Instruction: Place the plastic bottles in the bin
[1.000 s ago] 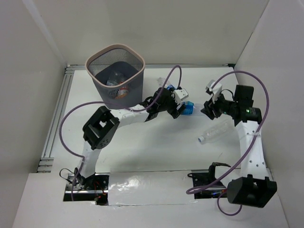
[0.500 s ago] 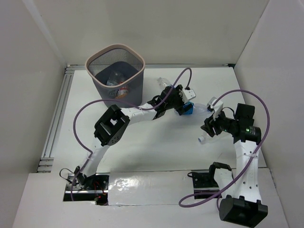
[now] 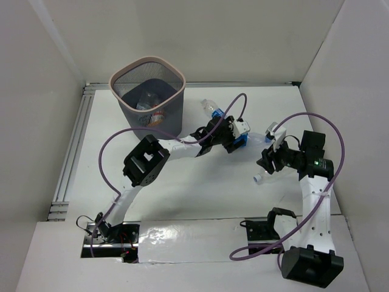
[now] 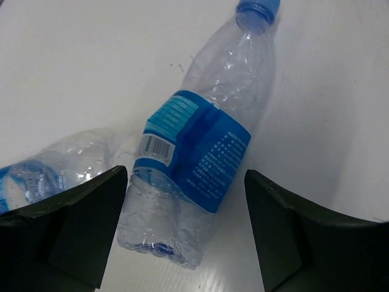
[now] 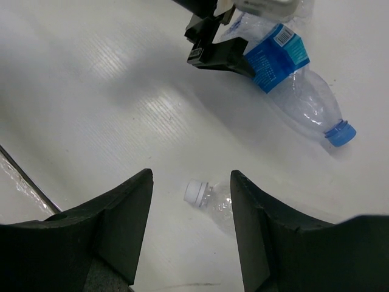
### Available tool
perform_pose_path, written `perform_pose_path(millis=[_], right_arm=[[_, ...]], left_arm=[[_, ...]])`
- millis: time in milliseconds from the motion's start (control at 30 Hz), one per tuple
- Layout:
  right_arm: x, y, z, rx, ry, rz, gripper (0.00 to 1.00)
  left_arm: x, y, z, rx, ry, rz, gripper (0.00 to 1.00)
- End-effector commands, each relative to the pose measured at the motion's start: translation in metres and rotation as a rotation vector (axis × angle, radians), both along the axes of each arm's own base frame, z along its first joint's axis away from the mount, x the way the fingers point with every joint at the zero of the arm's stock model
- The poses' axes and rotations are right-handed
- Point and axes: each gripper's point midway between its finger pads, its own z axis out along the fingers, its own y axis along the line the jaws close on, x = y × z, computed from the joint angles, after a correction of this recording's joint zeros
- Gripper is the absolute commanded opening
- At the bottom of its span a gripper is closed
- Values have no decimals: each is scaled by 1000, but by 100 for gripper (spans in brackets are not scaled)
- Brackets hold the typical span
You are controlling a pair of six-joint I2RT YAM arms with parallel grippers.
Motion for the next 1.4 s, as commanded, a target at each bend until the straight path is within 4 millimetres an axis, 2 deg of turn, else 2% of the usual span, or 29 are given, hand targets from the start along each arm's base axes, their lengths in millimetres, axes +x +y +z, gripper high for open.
perform_pose_path(millis=[0,67,133,200,233,300,333,400,500,567,600,667,700,767,800,867,900,967,1000,1033,1067,1100,1133,1167,1233,1267,1300,1367], right_arm=[[7,-1,6,17,-31,-10,61],[6,-1,8,21,-35,-15,61],[6,-1,8,21,-35,-15,61],[3,0,8,21,-35,-15,61],[4,0,12,18,-44,-15,61],[4,0,12,18,-44,-15,61],[4,0,12,18,-44,-15,61],[3,1,14,22,-54,-8,61],[3,3,18,32,-59,-6,61],[3,4,19,39,-61,0,61],[3,4,22,36,-70,0,61],[3,4,24,34,-79,0,61],[1,5,23,36,-70,0,61],[0,3,26,20,-84,-2,61],[-2,2,24,13,-71,-12,61],[0,-3,32,-18,-113,-29,66],[3,-9,34,-40,-124,-65,80],[8,-15,50,-47,-190,-130,99],[10,-21,55,-62,-215,-166,99],[10,-22,61,-50,-233,-196,99],[9,-22,68,-48,-268,-215,99],[14,-29,82,-40,-330,-278,99],[13,-28,82,-15,-316,-292,99],[12,-29,92,-3,-352,-318,96],[14,-32,111,49,-411,-383,87],[11,-31,119,68,-439,-390,74],[12,-30,122,81,-443,-395,69],[9,-27,124,101,-445,-387,60]], left_arm=[[-14,-15,-2,-28,-15,-44,90],[-14,-15,-2,-28,-15,-44,88],[-17,-11,-10,-5,17,-41,87],[-18,-10,-4,0,21,-40,84],[-21,-6,-11,24,44,-40,84],[-23,-2,-6,36,50,-32,79],[-26,2,-14,53,65,-31,77],[-33,3,-16,77,82,-32,73],[-39,10,-23,108,122,-27,60],[-46,9,-17,103,128,-33,49],[-51,14,-27,121,144,-32,46],[-51,16,-18,109,141,-18,37],[-52,17,-19,111,154,-13,35],[-49,19,0,93,136,12,28],[-50,23,2,95,142,26,26],[-47,27,20,82,118,49,23],[-47,30,28,77,107,60,18],[-48,36,61,44,72,76,15],[-51,39,69,35,65,76,15],[-55,45,92,7,43,76,15],[-56,49,102,-4,28,88,14],[-57,56,125,-30,-3,111,9],[-55,58,125,-28,-7,124,9],[-51,66,149,-65,-41,146,7],[-49,76,166,-87,-50,182,7],[-48,80,180,-113,-62,205,7],[-45,89,203,-147,-91,227,5],[-46,100,224,-175,-122,264,5]])
